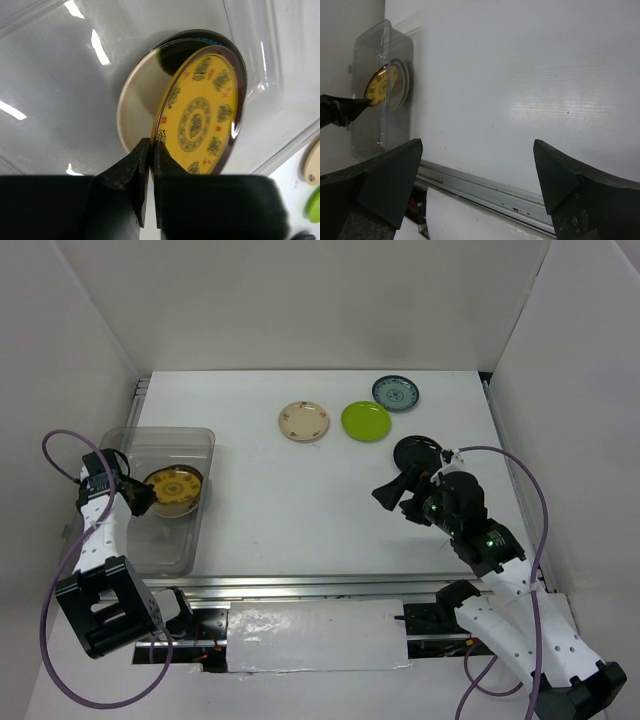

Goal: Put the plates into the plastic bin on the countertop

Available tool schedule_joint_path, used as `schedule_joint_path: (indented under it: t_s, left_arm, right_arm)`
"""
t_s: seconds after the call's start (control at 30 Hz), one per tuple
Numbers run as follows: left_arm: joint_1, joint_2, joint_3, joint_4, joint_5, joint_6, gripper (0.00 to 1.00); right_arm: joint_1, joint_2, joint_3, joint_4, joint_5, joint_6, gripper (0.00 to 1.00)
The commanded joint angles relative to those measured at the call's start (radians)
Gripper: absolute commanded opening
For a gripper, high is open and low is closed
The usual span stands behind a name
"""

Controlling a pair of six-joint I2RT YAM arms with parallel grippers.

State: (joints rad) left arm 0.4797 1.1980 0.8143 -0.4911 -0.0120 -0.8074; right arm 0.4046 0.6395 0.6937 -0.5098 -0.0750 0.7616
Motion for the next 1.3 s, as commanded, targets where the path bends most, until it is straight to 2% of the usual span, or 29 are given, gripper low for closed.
schedule_joint_path:
  t_s: [0.0,0.03,0.07,0.13,0.17,0.2,0.3,0.4,0.43,0.57,0.6,0.67,0.77,0.83,0.93,1.0,1.03,1.27]
  left_arm:
    - [-0.007,0.024,0.017,0.057,0.027,0.019,0.22]
    - [-0.009,0.028,0.017,0.056,0.024,0.017,0.34]
    - [-0.007,0.034,0.019,0.051,0.018,0.011,0.57]
    - [-0.007,0.034,0.034,0.033,0.018,0.008,0.74]
    - [-0.009,0.034,0.046,0.017,0.018,0.011,0.98]
    - [-0.015,0.026,0.057,0.003,0.02,0.02,0.99]
    - [-0.091,-0.05,0.162,-0.101,-0.095,0.045,0.99]
    - [-0.268,-0.191,0.222,-0.159,-0.187,0.057,0.99]
    - [-0.385,-0.242,0.235,-0.168,-0.204,0.056,0.99]
    - [-0.669,-0.27,0.258,-0.208,-0.212,0.033,0.99]
    - [-0.746,-0.276,0.237,-0.202,-0.2,0.028,0.99]
    - [-0.806,-0.305,0.198,-0.141,-0.131,0.014,0.99]
    - [-0.898,-0.344,0.123,-0.032,-0.04,0.007,0.99]
    - [-0.953,-0.336,0.111,-0.011,-0.022,0.013,0.99]
    - [-1.015,-0.295,0.137,-0.061,-0.074,0.025,0.99]
    - [-1.049,-0.291,0.129,-0.073,-0.101,0.024,0.99]
    - [-1.061,-0.299,0.122,-0.072,-0.112,0.014,0.99]
    - [-1.13,-0.363,0.014,-0.012,-0.109,-0.047,0.99]
  right_arm:
    - [-0.009,0.012,-0.014,0.076,-0.026,-0.007,1.0]
    - [-0.009,0.012,-0.016,0.079,-0.028,-0.008,1.0]
    - [-0.007,0.011,-0.017,0.077,-0.028,-0.01,1.0]
    - [-0.009,0.006,-0.016,0.073,-0.025,-0.011,1.0]
    - [-0.009,0.006,-0.014,0.07,-0.023,-0.015,1.0]
    - [-0.007,0.005,-0.014,0.065,-0.02,-0.018,1.0]
    - [-0.009,0.006,-0.017,0.07,0.0,-0.015,1.0]
    - [-0.016,0.04,-0.034,0.094,0.037,0.018,1.0]
    - [-0.019,0.057,-0.04,0.102,0.072,0.048,1.0]
    - [-0.084,0.156,-0.068,0.161,0.243,0.145,1.0]
    - [-0.158,0.214,-0.078,0.171,0.271,0.168,1.0]
    - [-0.252,0.288,-0.092,0.247,0.265,0.218,1.0]
    - [-0.433,0.507,-0.106,0.391,0.158,0.255,1.0]
    - [-0.466,0.584,-0.103,0.473,0.149,0.263,0.99]
    - [-0.504,0.738,-0.083,0.605,0.156,0.278,0.99]
    - [-0.526,0.842,-0.048,0.628,0.082,0.294,0.9]
    - [-0.538,0.864,-0.043,0.657,0.08,0.298,0.9]
    - [-0.535,0.985,0.116,0.487,0.092,0.375,0.7]
